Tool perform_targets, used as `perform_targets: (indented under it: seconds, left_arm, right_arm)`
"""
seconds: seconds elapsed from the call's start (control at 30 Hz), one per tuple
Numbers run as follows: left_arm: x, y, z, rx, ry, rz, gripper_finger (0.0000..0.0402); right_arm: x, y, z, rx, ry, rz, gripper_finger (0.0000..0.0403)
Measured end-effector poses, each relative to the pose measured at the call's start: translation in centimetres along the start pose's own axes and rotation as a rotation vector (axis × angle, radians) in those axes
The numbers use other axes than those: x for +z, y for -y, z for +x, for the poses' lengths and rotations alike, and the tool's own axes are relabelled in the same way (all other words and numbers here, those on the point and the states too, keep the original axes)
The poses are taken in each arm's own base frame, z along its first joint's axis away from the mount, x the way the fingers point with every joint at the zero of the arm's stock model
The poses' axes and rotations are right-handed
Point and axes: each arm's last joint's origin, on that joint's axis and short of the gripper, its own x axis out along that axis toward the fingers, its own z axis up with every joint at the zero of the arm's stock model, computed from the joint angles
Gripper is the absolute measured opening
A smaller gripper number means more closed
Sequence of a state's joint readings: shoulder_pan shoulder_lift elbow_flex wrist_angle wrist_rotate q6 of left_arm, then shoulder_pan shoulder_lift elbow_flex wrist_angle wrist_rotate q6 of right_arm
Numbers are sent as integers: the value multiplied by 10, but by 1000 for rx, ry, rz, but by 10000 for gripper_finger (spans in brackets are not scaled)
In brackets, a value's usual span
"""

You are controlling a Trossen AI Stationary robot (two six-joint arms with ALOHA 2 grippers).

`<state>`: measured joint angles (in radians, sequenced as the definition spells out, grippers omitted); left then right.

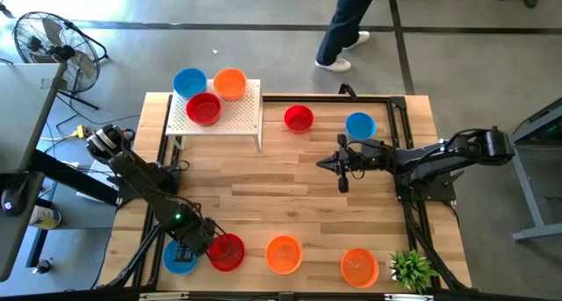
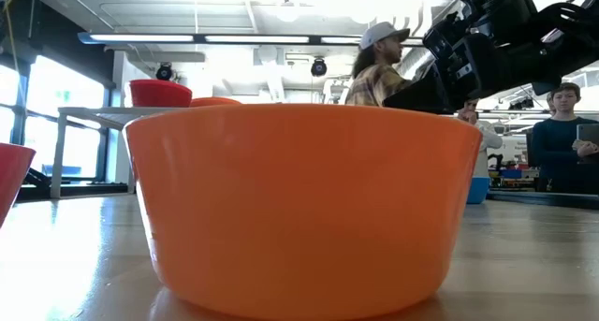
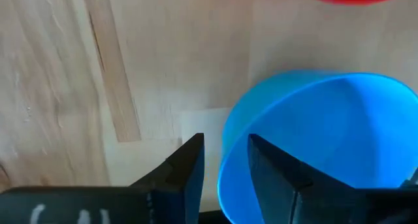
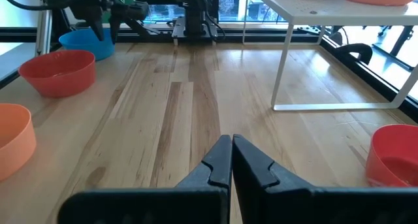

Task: Pick & Place Mini bowls
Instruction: Stack the blue bowl on top of the blue bowl on the shelf

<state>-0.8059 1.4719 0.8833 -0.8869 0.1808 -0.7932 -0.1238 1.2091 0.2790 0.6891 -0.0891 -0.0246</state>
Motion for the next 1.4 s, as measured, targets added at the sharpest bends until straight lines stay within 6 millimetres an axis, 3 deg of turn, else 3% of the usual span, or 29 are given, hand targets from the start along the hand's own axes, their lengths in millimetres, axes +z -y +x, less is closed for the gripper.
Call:
perform_targets:
  seconds: [0.13, 0.3, 0.43, 0.67, 0.87, 1.03, 1.23, 1.4]
  left_arm:
    - [-1, -2, 3, 0, -6, -26, 89]
    - [-1, -1, 2, -3, -3, -51, 13]
    - [-4, -4, -3, 31, 16, -125, 11]
    - [-19, -20, -34, 81, 122, -270, 3]
    - [-22, -51, -62, 116, 240, -462, 2]
    - [-6, -85, -77, 167, 391, -650, 1]
    - [13, -127, -85, 208, 465, -751, 1]
    - [17, -162, -72, 154, 433, -790, 0]
  right_arm:
    - [0, 0, 0, 0, 0, 0, 1]
    - [0, 0, 0, 1, -1, -2, 1]
    - [0, 0, 0, 0, -1, -1, 2]
    - [0, 0, 0, 1, -1, 0, 2]
    - [0, 0, 0, 1, 4, 1, 1]
    - [0, 0, 0, 0, 4, 1, 1]
    - [0, 0, 0, 0, 3, 0, 1]
    - [0, 0, 0, 1, 2, 1, 2]
